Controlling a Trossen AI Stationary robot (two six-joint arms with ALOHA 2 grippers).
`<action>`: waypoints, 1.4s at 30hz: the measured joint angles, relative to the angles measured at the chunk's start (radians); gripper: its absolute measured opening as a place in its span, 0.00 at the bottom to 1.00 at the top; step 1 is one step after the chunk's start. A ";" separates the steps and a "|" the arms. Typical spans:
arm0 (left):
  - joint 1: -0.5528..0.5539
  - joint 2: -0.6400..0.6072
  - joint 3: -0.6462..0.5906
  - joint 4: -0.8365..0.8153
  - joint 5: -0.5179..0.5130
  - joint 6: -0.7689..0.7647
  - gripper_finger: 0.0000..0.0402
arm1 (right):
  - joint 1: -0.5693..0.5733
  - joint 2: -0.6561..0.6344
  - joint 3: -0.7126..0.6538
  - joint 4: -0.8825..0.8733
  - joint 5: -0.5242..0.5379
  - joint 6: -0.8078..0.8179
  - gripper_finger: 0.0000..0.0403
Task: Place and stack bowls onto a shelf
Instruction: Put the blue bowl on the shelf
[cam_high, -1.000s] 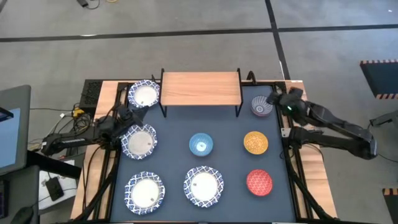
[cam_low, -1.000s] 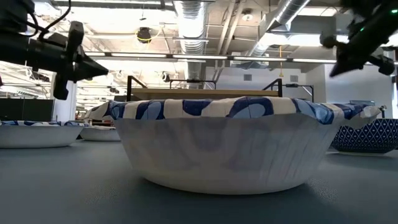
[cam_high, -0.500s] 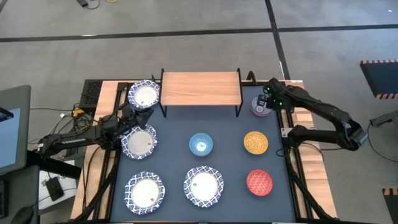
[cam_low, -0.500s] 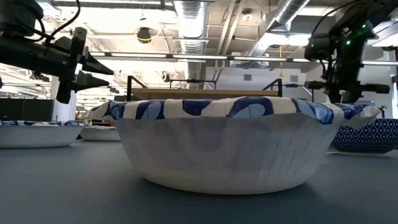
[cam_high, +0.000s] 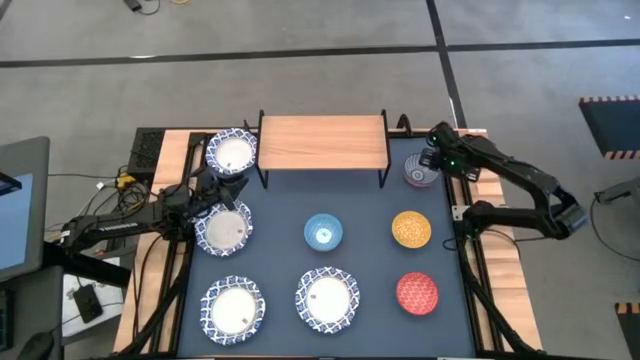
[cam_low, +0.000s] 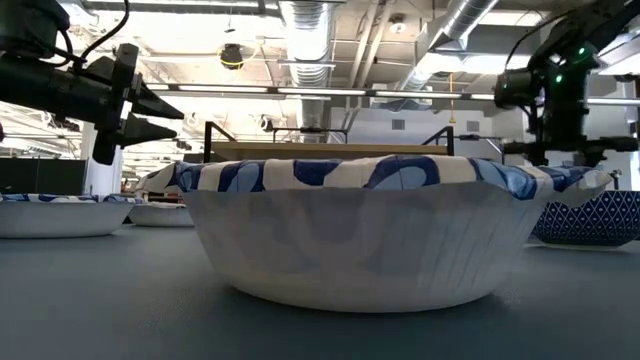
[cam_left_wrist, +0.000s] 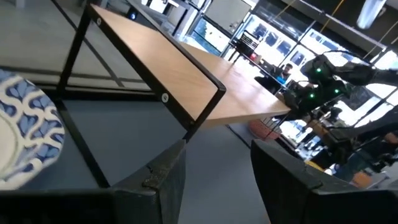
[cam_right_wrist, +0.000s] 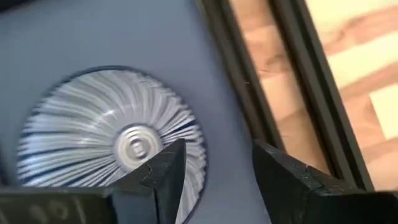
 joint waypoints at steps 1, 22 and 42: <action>0.000 0.000 0.000 0.000 -0.004 0.012 0.41 | -0.009 0.026 -0.002 0.005 0.003 0.001 0.51; 0.000 0.000 0.202 -0.304 0.000 0.148 0.41 | 0.039 0.121 -0.006 0.134 -0.021 -0.176 0.10; 0.000 0.356 0.426 -0.406 0.039 0.108 0.41 | 0.376 -0.093 -0.003 0.052 0.319 0.025 0.10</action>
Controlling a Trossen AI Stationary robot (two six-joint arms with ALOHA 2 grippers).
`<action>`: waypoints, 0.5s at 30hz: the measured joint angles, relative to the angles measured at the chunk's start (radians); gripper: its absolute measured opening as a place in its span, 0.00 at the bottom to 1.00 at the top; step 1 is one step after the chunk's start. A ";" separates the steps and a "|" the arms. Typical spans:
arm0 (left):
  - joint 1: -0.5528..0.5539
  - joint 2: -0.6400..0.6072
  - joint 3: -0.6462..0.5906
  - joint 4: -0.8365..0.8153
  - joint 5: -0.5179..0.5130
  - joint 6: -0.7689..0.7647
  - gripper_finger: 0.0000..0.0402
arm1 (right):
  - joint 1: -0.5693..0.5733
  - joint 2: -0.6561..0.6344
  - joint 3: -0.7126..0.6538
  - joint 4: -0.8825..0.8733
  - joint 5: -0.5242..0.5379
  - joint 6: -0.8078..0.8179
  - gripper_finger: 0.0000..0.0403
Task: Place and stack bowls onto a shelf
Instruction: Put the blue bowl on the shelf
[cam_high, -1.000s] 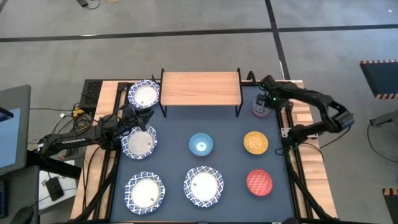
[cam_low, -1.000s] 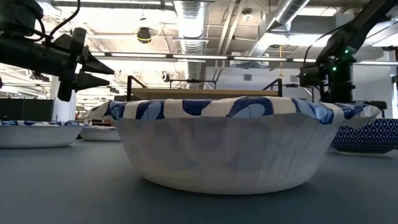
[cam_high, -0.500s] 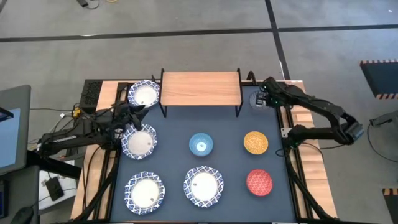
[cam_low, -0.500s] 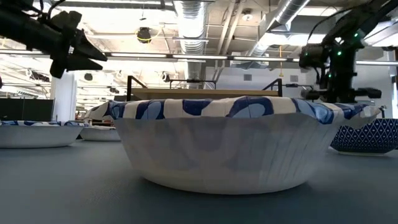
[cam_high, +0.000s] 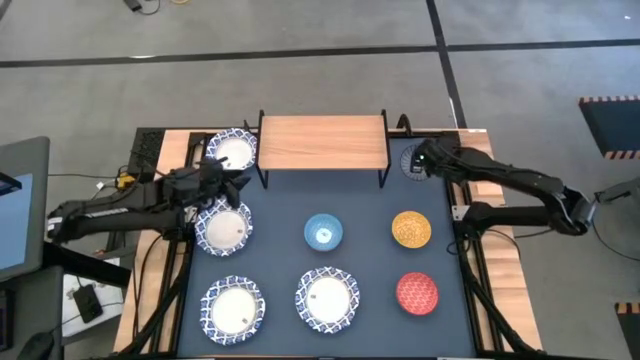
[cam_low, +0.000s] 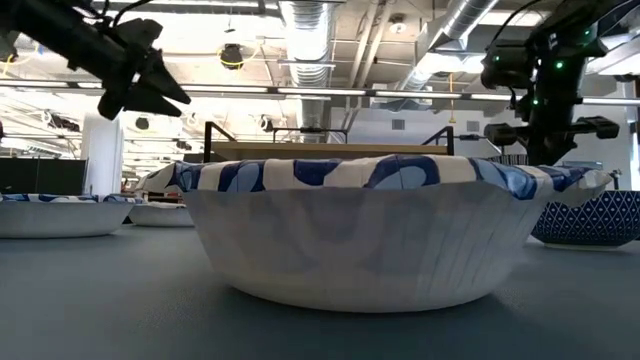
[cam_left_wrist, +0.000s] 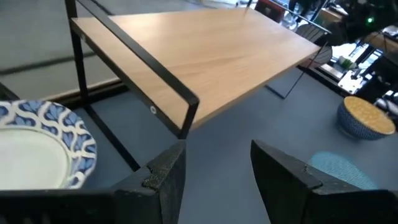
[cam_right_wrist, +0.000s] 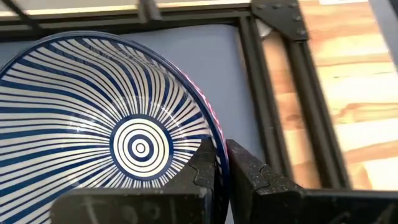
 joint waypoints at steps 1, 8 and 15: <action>0.000 0.014 0.014 -0.011 0.003 -0.018 0.41 | 0.018 -0.002 0.000 0.010 0.001 0.012 0.10; -0.001 0.084 0.080 -0.118 0.055 -0.112 0.41 | 0.139 -0.062 0.000 0.033 0.119 0.070 0.10; -0.001 0.096 0.084 -0.247 0.083 -0.222 0.41 | 0.207 -0.158 0.000 0.168 0.150 -0.051 0.10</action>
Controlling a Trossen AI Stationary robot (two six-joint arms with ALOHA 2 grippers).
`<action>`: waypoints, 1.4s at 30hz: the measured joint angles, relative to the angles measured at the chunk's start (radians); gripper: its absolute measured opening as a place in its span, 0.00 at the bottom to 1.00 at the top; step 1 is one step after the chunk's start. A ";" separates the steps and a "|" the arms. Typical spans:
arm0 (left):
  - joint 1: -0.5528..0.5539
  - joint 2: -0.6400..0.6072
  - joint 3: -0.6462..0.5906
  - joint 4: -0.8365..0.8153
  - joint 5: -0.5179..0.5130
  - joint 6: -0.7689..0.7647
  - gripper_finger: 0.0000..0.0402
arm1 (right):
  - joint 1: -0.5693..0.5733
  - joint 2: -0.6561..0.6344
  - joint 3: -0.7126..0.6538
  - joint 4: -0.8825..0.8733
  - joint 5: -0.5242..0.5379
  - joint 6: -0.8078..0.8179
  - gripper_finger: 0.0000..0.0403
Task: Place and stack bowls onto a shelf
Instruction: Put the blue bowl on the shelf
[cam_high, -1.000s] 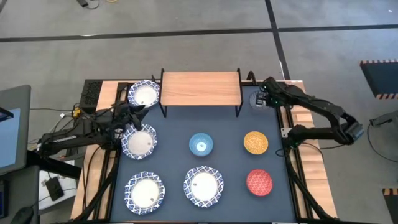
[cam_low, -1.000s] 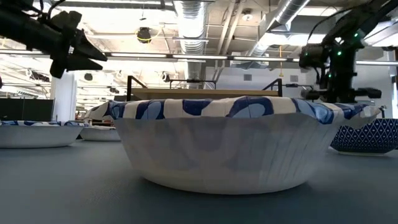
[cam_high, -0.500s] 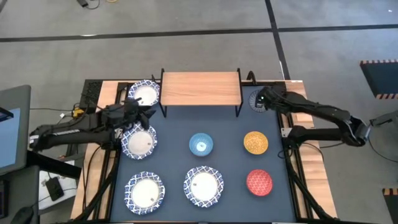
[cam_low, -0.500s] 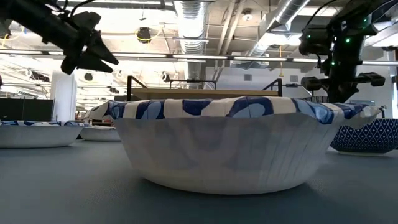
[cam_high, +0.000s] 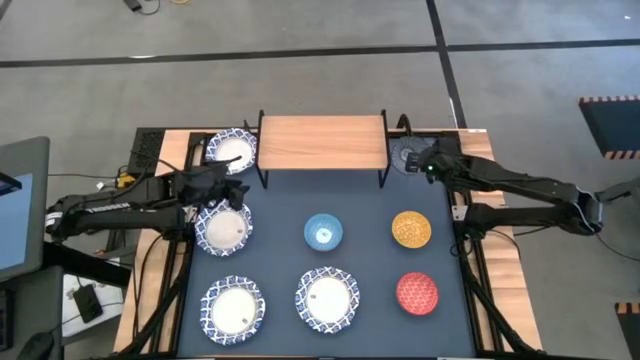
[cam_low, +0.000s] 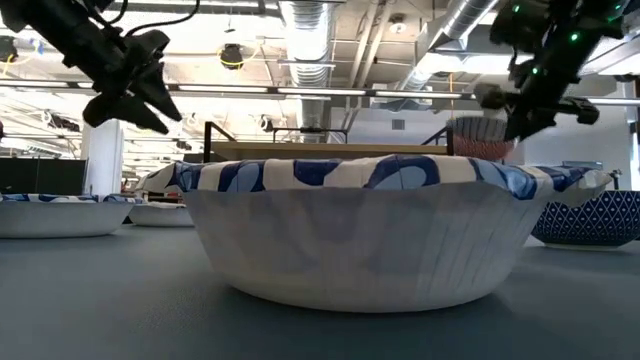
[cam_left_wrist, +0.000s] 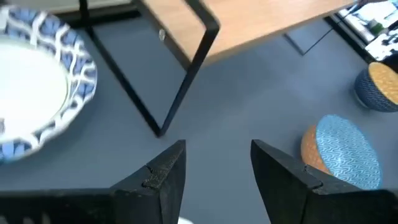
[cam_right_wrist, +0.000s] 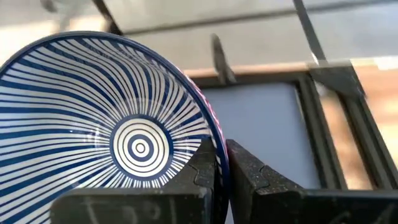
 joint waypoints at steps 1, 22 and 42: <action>0.000 0.000 0.000 -0.011 0.009 -0.012 0.41 | 0.008 -0.011 0.000 0.036 0.002 -0.023 0.10; 0.000 0.000 -0.017 -0.083 0.067 0.042 0.41 | 0.048 0.026 0.150 0.536 -0.006 -0.279 0.10; 0.000 0.000 -0.026 -0.118 0.099 0.201 0.41 | -0.114 0.550 0.616 0.266 -0.215 -0.326 0.10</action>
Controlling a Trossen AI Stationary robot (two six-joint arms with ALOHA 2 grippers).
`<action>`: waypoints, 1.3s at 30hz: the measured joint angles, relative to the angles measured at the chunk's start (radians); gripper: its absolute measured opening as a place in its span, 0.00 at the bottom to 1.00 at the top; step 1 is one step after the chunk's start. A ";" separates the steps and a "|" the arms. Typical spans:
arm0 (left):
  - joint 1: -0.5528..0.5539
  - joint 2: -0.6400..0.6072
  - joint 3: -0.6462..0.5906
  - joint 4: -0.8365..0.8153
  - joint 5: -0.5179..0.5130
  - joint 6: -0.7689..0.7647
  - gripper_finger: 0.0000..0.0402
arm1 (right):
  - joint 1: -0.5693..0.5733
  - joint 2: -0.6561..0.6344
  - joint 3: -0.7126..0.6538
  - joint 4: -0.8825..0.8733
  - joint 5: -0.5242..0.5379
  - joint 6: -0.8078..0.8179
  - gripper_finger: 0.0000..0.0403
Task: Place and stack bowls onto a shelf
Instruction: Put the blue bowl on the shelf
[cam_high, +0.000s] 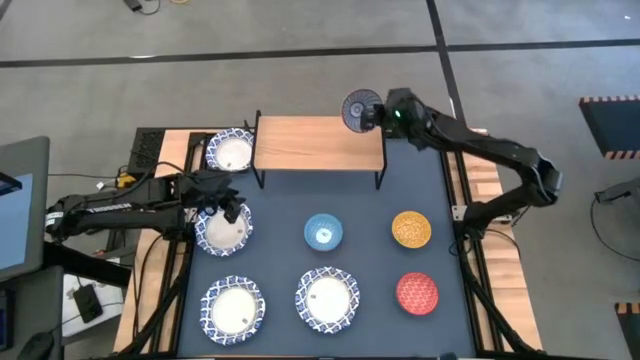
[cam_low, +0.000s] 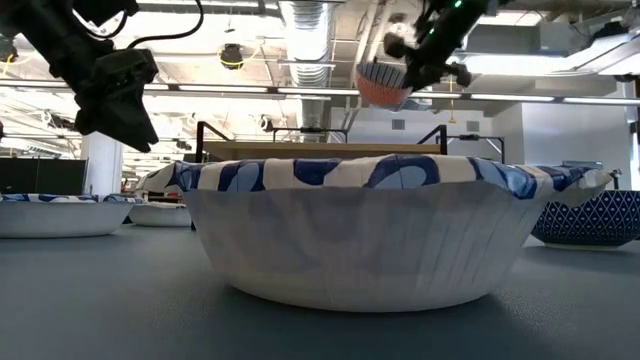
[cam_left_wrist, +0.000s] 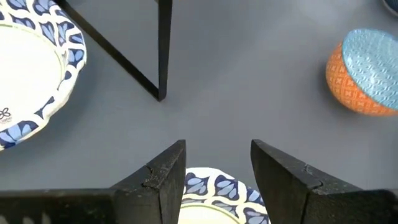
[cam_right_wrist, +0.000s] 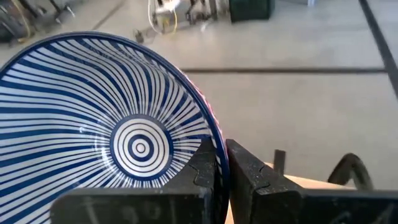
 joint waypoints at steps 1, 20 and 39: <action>0.000 0.001 0.000 -0.001 0.001 0.001 0.41 | -0.022 0.026 0.022 -0.015 -0.037 0.011 0.10; 0.001 0.282 0.000 0.260 -0.116 0.002 0.41 | -0.152 0.314 0.334 -0.518 -0.382 -0.062 0.15; 0.001 0.520 0.008 0.626 -0.005 -0.014 0.41 | -0.187 0.302 0.336 -0.508 -0.435 -0.188 0.46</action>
